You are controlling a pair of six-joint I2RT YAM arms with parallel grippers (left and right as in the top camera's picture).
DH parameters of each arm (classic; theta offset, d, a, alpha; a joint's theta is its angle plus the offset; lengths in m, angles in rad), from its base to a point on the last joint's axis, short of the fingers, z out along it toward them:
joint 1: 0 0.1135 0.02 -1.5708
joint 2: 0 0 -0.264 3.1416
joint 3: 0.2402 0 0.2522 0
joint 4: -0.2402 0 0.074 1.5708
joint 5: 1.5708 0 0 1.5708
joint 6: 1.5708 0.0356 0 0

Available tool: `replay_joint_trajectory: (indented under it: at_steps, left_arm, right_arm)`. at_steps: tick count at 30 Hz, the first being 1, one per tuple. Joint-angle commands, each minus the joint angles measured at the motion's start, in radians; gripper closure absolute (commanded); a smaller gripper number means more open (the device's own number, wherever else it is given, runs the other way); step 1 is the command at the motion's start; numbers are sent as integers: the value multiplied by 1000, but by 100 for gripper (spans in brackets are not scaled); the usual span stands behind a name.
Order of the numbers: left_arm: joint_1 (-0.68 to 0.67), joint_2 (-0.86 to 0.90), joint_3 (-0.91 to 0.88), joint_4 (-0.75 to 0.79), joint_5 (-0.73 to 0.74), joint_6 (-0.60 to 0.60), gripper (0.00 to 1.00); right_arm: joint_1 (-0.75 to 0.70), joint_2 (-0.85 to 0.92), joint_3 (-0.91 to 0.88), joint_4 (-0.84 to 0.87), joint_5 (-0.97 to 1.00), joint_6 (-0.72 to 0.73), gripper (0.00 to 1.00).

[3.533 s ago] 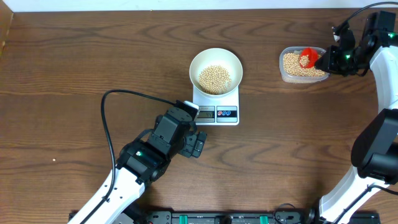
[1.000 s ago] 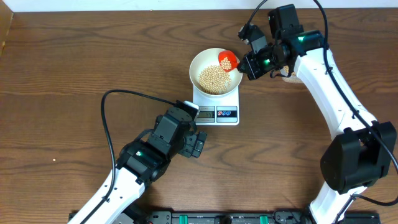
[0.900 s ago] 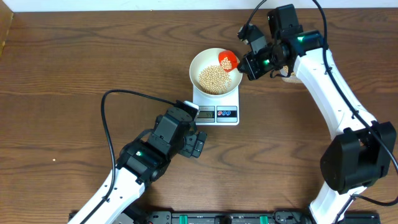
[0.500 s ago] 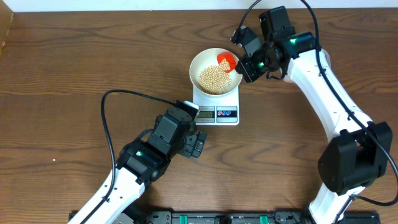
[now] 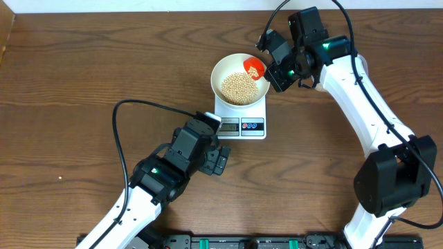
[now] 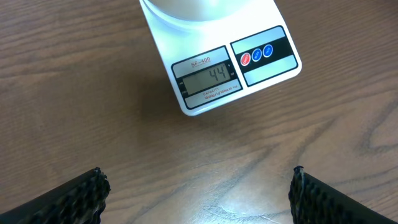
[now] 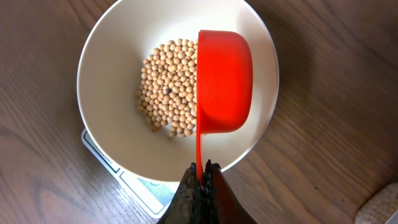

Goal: Scoop item into bowl and weigh 50g on scale
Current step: 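Tilt the red scoop with the right gripper, trickling soybeans into bowl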

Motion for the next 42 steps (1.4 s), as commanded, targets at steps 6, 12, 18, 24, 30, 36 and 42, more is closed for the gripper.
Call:
replay_joint_trajectory:
  at_steps: [6, 12, 18, 24, 30, 36, 42]
  left_arm:
    - [-2, 1, 7, 0, -9, 2, 5]
    - [-2, 1, 7, 0, -9, 2, 5]
    - [-2, 1, 7, 0, -9, 2, 5]
    - [-2, 1, 7, 0, -9, 2, 5]
    - [-2, 1, 7, 0, -9, 2, 5]
    - [-2, 1, 7, 0, -9, 3, 5]
    - [-2, 1, 7, 0, -8, 3, 5]
  right_arm:
    - [7, -20, 1, 10, -56, 28, 99]
    - [5, -20, 1, 11, -86, 54, 99]
    - [1, -20, 1, 11, -111, 72, 99]
    - [2, -20, 1, 11, -116, 75, 99]
    - [2, -20, 1, 11, -116, 75, 99]
    - [2, -20, 1, 11, -116, 75, 99]
    - [2, -20, 1, 11, -116, 75, 99]
